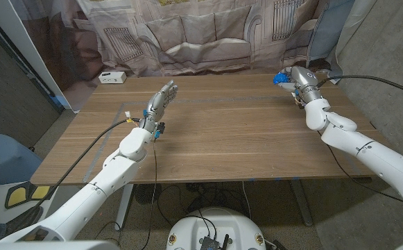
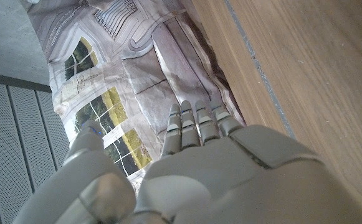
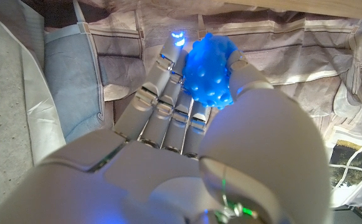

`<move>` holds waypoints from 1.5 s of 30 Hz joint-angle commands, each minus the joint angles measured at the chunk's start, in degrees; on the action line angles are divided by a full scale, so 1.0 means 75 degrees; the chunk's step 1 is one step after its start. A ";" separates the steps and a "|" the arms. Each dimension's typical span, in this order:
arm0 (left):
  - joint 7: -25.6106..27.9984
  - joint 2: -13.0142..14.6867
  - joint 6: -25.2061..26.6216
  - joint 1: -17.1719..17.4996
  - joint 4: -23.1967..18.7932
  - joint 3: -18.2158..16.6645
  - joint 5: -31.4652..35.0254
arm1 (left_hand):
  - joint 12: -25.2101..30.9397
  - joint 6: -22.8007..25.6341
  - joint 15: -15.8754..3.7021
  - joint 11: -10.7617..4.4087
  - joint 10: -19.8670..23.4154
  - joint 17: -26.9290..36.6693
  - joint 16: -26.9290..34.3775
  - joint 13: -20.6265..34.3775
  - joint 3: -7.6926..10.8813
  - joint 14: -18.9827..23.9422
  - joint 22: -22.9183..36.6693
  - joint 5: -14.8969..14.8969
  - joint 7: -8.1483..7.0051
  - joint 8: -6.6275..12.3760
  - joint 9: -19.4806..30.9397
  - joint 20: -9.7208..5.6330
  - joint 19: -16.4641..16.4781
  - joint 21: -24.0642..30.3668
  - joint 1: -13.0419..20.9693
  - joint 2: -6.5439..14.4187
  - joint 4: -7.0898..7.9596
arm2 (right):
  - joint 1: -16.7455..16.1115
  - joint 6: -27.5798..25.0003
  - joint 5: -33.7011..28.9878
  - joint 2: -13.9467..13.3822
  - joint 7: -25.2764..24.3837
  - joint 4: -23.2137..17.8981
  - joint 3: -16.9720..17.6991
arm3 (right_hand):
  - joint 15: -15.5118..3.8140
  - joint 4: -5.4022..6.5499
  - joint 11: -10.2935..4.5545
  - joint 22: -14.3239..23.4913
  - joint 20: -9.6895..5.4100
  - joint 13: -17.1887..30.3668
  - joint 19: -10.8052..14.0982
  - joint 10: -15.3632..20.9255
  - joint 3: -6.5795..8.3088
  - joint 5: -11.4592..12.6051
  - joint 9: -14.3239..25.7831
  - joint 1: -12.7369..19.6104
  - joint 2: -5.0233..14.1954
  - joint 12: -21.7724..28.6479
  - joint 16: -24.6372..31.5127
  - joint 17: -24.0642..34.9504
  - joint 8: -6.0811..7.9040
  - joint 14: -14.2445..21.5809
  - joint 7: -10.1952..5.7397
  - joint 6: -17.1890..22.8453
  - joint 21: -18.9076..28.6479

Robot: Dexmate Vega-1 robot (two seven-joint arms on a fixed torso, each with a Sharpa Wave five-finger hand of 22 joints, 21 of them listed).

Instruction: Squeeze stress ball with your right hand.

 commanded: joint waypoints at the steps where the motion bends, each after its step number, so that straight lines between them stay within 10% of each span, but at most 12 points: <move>1: -0.0019 -0.0034 -0.0003 -0.0042 0.0057 0.0033 -0.0010 | -0.0024 0.0071 0.0000 0.0008 0.0058 0.0023 -0.0007 0.0004 0.0021 0.0061 0.0036 -0.0001 0.0013 0.0002 0.0018 0.0024 0.0020 -0.0036 0.0056 0.0064 0.0011 | -0.0064 0.0532 0.0027 0.0060 -0.0390 0.0258 0.0103 | -0.0843 -0.0146 -0.0096 0.0050 -0.0028 0.0011 0.0077 0.0191 0.0082 -0.0027 0.0036 0.0811 0.0591 0.0020 0.0097 0.0090 0.0085 0.0427 -0.0351 0.0492 0.0108; 12: 0.0027 -0.0040 0.0018 -0.0016 0.0040 0.0030 -0.0012 | -0.0026 0.0070 -0.0003 0.0019 0.0063 0.0023 -0.0010 0.0004 0.0020 0.0055 0.0036 -0.0002 0.0014 -0.0003 0.0018 0.0037 0.0017 -0.0037 0.0057 0.0065 0.0011 | -0.0043 0.0596 -0.0038 0.0080 -0.0390 0.0286 0.0102 | -0.0930 -0.0161 -0.0124 0.0116 -0.0090 0.0023 0.0054 0.0337 0.0067 -0.0125 0.0059 0.1294 0.0739 -0.0049 0.0164 0.0230 0.0082 0.0533 -0.0384 0.0661 0.0284; 22: 0.0003 -0.0050 0.0043 -0.0080 0.0064 0.0057 0.0002 | -0.0027 0.0080 -0.0001 0.0015 0.0071 0.0023 -0.0010 0.0005 0.0019 0.0055 0.0036 -0.0002 0.0011 -0.0002 0.0018 0.0035 0.0016 -0.0036 0.0058 0.0067 0.0011 | -0.0043 0.0381 -0.0088 0.0034 -0.0220 0.0171 0.0101 | -0.0726 0.0148 -0.0142 0.0111 0.0024 0.0034 -0.0259 0.0060 -0.0257 -0.0193 0.0069 0.0820 0.0606 -0.0296 -0.0153 0.0143 -0.0085 0.0195 -0.0422 0.0455 0.0339; 45: 0.0093 -0.0101 0.0092 -0.0094 0.0041 0.0080 0.0016 | -0.0036 0.0090 0.0001 0.0025 0.0074 0.0023 -0.0011 0.0006 0.0023 0.0060 0.0036 -0.0002 0.0021 -0.0006 0.0019 0.0043 0.0014 -0.0035 0.0068 0.0080 0.0009 | -0.0145 0.0178 -0.0130 -0.0142 -0.0048 -0.0057 0.0163 | -0.0326 0.0211 0.0012 -0.0050 0.0277 0.0073 -0.1105 -0.0792 -0.0590 -0.0174 0.0047 0.0269 0.0276 -0.0827 -0.0911 0.0010 -0.0624 -0.0909 -0.0282 -0.0335 0.0188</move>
